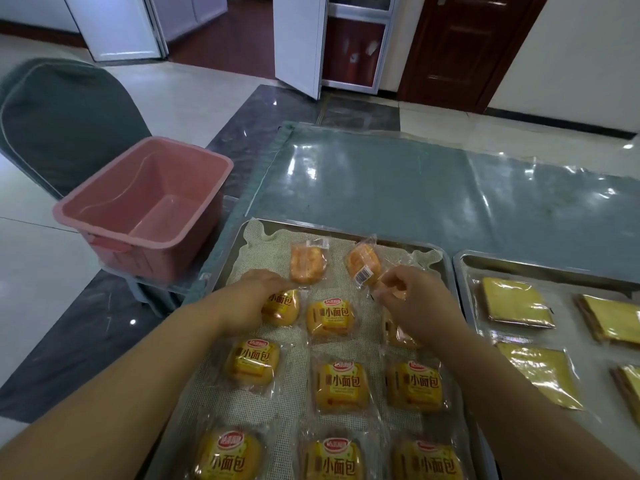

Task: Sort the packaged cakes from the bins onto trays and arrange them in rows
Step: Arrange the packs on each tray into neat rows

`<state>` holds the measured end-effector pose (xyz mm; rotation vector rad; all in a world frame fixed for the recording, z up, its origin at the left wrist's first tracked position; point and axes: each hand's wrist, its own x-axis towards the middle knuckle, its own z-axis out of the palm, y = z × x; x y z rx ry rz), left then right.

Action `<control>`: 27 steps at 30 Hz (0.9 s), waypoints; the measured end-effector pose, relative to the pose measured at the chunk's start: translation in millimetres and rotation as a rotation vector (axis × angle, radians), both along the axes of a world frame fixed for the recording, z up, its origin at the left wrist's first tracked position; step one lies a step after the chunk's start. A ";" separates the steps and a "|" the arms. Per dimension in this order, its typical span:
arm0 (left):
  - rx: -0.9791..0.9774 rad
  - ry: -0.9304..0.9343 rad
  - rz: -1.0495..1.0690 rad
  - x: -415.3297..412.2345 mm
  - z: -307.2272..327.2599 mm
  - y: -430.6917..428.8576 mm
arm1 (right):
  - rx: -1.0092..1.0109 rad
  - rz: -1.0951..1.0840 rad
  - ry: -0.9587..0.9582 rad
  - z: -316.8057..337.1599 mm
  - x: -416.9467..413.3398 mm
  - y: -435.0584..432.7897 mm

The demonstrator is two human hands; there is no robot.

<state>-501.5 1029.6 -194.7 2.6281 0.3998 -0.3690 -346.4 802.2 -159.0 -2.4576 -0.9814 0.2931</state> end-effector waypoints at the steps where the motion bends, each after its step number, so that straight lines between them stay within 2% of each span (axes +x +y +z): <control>1: -0.003 0.012 -0.012 0.3 -0.3 0.9 | 0.001 -0.009 0.004 0.8 1.9 1.1; 4: -0.019 -0.060 0.024 4.8 3.3 3.7 | 0.007 -0.060 -0.003 2.6 8.8 6.5; 6: 0.037 -0.158 0.111 13.7 6.2 5.4 | -0.007 -0.109 -0.017 4.2 13.4 13.0; 9: 0.097 -0.254 0.237 34.6 7.2 3.8 | -0.111 -0.127 0.000 4.0 19.2 25.6; 12: 0.068 -0.198 0.254 55.2 9.6 -7.6 | -0.188 -0.155 0.058 1.5 23.7 35.6; 16: 0.124 -0.110 0.252 74.1 4.6 -22.9 | -0.246 -0.105 0.083 -1.7 31.0 39.8; 22: 0.213 -0.067 0.296 79.2 -3.9 -36.8 | -0.096 -0.180 0.072 -16.1 36.0 36.3; 27: 0.150 -0.185 0.348 79.5 -3.9 -34.1 | 0.035 -0.190 0.078 -16.5 34.2 34.9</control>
